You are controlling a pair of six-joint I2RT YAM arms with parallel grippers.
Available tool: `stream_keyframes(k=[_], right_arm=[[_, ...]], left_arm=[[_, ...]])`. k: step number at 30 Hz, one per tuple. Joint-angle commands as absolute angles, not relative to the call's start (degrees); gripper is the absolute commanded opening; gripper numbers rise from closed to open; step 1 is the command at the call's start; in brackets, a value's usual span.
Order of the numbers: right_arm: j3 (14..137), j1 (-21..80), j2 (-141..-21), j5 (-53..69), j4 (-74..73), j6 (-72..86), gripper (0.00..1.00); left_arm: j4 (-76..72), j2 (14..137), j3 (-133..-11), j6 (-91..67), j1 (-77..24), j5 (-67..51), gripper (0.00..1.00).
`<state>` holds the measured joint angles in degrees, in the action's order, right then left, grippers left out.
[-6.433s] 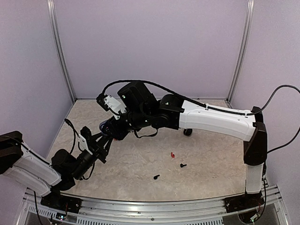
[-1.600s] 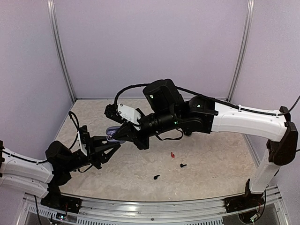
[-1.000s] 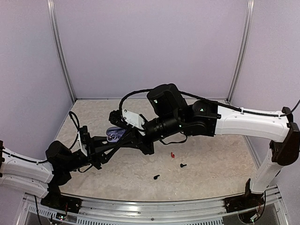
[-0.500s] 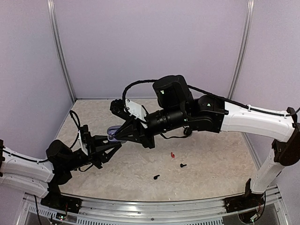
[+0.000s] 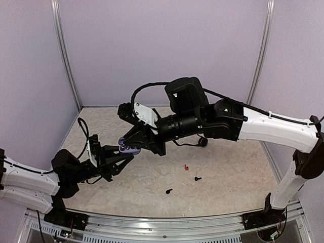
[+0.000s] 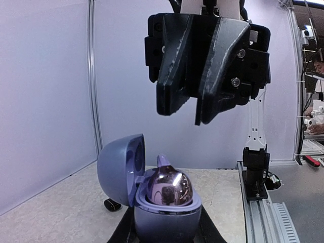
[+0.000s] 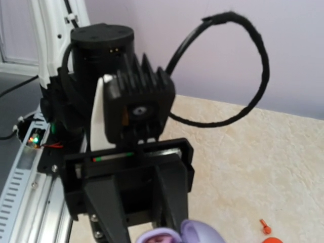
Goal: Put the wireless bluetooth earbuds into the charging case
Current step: Adjust the left earbud in the left side groove of the charging case.
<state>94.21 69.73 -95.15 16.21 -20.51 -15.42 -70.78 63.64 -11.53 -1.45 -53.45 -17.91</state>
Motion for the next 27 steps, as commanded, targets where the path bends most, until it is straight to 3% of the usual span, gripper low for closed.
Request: stream_keyframes(k=[1,27], right_arm=[[96.35,69.82,-96.61,15.19,-23.59,-17.18,0.16],[96.79,70.44,-99.87,11.07,-29.66,-17.86,0.12]], left_arm=[[-69.79,64.07,-13.64,-0.18,-53.79,-19.80,0.00],[-68.01,64.17,-14.86,2.04,-54.15,-19.19,0.00]])
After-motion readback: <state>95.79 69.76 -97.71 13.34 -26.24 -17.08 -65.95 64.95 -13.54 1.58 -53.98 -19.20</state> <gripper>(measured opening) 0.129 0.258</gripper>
